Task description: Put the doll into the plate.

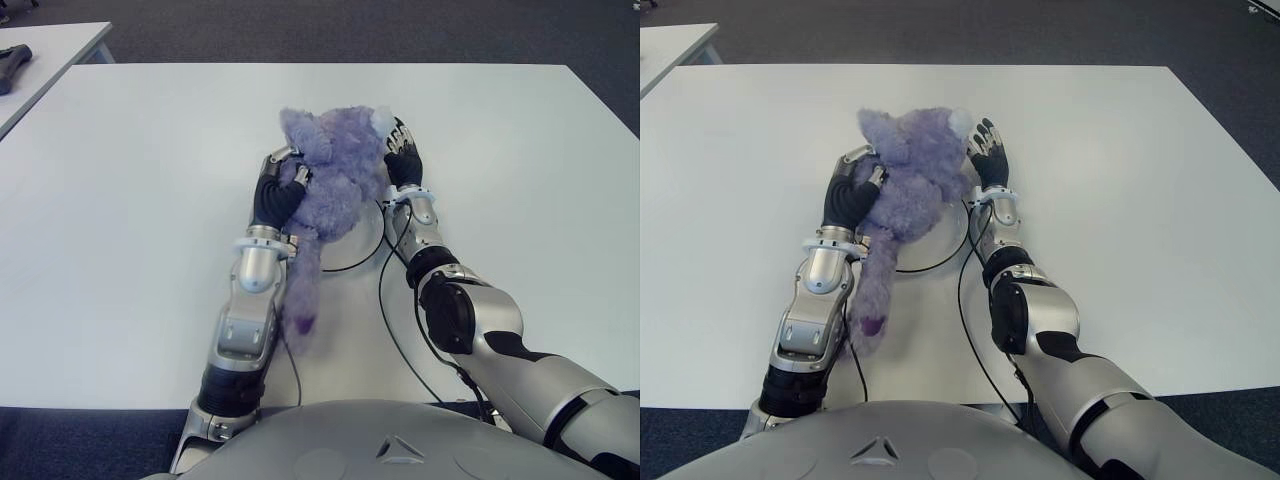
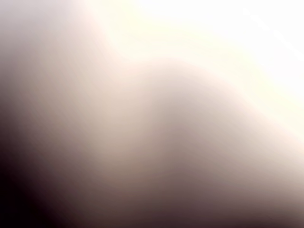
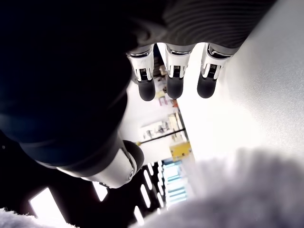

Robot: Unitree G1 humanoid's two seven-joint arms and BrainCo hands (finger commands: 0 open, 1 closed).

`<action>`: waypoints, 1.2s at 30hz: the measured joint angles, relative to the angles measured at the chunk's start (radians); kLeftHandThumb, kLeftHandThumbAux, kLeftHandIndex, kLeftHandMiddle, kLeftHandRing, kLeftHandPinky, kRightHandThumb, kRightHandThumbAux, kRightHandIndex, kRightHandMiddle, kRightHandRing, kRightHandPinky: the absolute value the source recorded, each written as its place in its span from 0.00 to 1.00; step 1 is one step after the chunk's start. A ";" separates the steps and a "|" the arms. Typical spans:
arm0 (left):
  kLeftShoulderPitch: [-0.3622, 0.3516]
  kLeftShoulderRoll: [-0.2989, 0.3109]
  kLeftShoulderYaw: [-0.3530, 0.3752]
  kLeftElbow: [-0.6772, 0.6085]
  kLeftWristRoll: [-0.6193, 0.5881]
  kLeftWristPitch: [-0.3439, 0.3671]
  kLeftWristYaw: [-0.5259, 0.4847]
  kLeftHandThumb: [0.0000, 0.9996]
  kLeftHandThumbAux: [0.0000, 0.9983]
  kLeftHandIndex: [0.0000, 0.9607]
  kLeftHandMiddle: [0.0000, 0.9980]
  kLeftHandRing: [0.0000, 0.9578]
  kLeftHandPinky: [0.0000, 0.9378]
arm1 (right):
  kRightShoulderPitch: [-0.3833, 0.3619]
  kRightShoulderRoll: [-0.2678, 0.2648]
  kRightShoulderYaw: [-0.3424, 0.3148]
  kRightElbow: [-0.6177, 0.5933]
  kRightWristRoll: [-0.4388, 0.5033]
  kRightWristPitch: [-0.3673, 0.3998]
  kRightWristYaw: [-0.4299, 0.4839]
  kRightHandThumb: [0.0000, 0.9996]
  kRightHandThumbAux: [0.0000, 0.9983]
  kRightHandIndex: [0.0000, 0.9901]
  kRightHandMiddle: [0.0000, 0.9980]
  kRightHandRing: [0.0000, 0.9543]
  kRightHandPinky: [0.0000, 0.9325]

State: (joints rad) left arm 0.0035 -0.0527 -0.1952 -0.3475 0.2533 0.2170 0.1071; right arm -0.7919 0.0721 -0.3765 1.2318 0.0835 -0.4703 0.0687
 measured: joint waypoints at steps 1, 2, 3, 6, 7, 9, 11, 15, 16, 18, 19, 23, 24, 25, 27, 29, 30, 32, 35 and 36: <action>0.004 0.000 0.001 0.001 -0.002 -0.005 0.002 0.74 0.70 0.46 0.86 0.89 0.92 | 0.000 0.000 0.000 0.000 0.000 0.000 0.000 0.60 0.86 0.06 0.01 0.00 0.06; 0.009 0.000 0.001 0.003 -0.007 -0.011 0.005 0.74 0.70 0.46 0.87 0.90 0.92 | 0.000 0.000 0.000 0.000 0.000 0.000 0.000 0.62 0.87 0.06 0.01 0.00 0.05; 0.013 0.000 0.002 0.005 -0.010 -0.015 0.005 0.74 0.70 0.46 0.87 0.90 0.93 | 0.000 0.000 0.000 0.000 0.000 0.000 0.000 0.64 0.87 0.06 0.01 0.00 0.05; 0.023 0.000 0.004 0.012 -0.025 -0.025 0.007 0.75 0.70 0.46 0.87 0.90 0.93 | 0.000 0.000 0.000 0.000 0.000 0.000 -0.002 0.64 0.87 0.05 0.01 0.00 0.03; 0.025 0.000 0.005 0.014 -0.030 -0.026 0.007 0.75 0.70 0.46 0.87 0.90 0.93 | 0.000 0.000 0.000 0.000 0.000 0.000 -0.002 0.64 0.87 0.05 0.01 0.00 0.04; 0.028 0.000 0.008 0.017 -0.039 -0.028 0.007 0.75 0.70 0.46 0.87 0.90 0.93 | 0.000 0.000 0.000 0.000 0.000 0.000 -0.002 0.64 0.87 0.05 0.01 0.00 0.04; 0.030 0.000 0.010 0.019 -0.045 -0.031 0.008 0.75 0.70 0.46 0.87 0.90 0.93 | 0.000 0.000 0.000 0.000 0.000 0.000 -0.002 0.64 0.87 0.05 0.01 0.00 0.05; 0.034 -0.001 0.013 0.029 -0.050 -0.042 0.016 0.74 0.70 0.46 0.89 0.92 0.94 | 0.000 0.000 0.000 0.000 0.000 0.000 -0.002 0.56 0.87 0.05 0.01 0.00 0.04; 0.034 -0.001 0.014 0.034 -0.050 -0.046 0.020 0.74 0.70 0.46 0.90 0.92 0.94 | 0.000 0.000 0.000 0.000 0.000 0.000 -0.002 0.55 0.87 0.05 0.01 0.00 0.04; 0.037 -0.001 0.015 0.042 -0.051 -0.054 0.027 0.74 0.70 0.46 0.90 0.93 0.94 | 0.000 0.000 0.001 0.000 0.000 0.000 -0.001 0.55 0.87 0.05 0.01 0.00 0.04; 0.038 -0.001 0.015 0.046 -0.052 -0.058 0.030 0.74 0.70 0.46 0.91 0.93 0.95 | 0.000 0.000 0.001 0.000 0.000 0.000 -0.001 0.52 0.87 0.05 0.00 0.00 0.04; 0.040 -0.001 0.018 0.063 -0.058 -0.081 0.041 0.74 0.70 0.46 0.91 0.92 0.94 | 0.000 0.000 0.001 0.000 -0.001 0.000 -0.002 0.49 0.86 0.04 0.00 0.00 0.06; 0.040 -0.001 0.018 0.068 -0.059 -0.088 0.042 0.74 0.70 0.46 0.90 0.92 0.93 | 0.000 0.000 0.001 0.000 -0.001 0.000 -0.001 0.49 0.86 0.04 0.00 0.00 0.06; 0.041 -0.001 0.019 0.073 -0.060 -0.094 0.042 0.74 0.70 0.46 0.90 0.92 0.93 | 0.000 0.000 0.001 0.000 -0.001 0.000 -0.001 0.49 0.86 0.04 0.00 0.00 0.06; 0.041 -0.001 0.020 0.079 -0.068 -0.103 0.042 0.74 0.70 0.46 0.87 0.89 0.91 | 0.000 0.000 0.001 0.000 -0.001 0.000 -0.001 0.49 0.86 0.04 0.00 0.00 0.06; 0.043 -0.001 0.022 0.082 -0.087 -0.111 0.042 0.74 0.70 0.46 0.87 0.89 0.91 | 0.000 0.000 0.001 0.000 -0.001 0.000 -0.001 0.49 0.86 0.04 0.00 0.00 0.06; 0.044 -0.001 0.023 0.083 -0.097 -0.113 0.042 0.74 0.70 0.46 0.86 0.89 0.91 | 0.000 0.000 0.001 0.000 -0.001 0.000 -0.001 0.48 0.86 0.04 0.00 0.00 0.06; 0.046 -0.001 0.025 0.084 -0.119 -0.115 0.039 0.74 0.70 0.46 0.84 0.87 0.89 | 0.000 0.000 0.001 0.000 -0.001 0.000 -0.001 0.50 0.87 0.04 0.01 0.00 0.05; 0.051 0.000 0.030 0.084 -0.160 -0.115 0.019 0.73 0.70 0.46 0.80 0.84 0.84 | 0.000 0.000 0.001 0.000 -0.001 0.000 -0.001 0.54 0.88 0.04 0.01 0.00 0.05; 0.053 0.000 0.031 0.084 -0.170 -0.114 0.011 0.73 0.70 0.46 0.79 0.83 0.83 | 0.000 0.000 0.001 0.000 0.000 0.000 0.000 0.54 0.88 0.04 0.01 0.00 0.05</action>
State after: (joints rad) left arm 0.0564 -0.0527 -0.1643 -0.2640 0.0832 0.1031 0.1184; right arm -0.7919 0.0721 -0.3757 1.2318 0.0831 -0.4703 0.0682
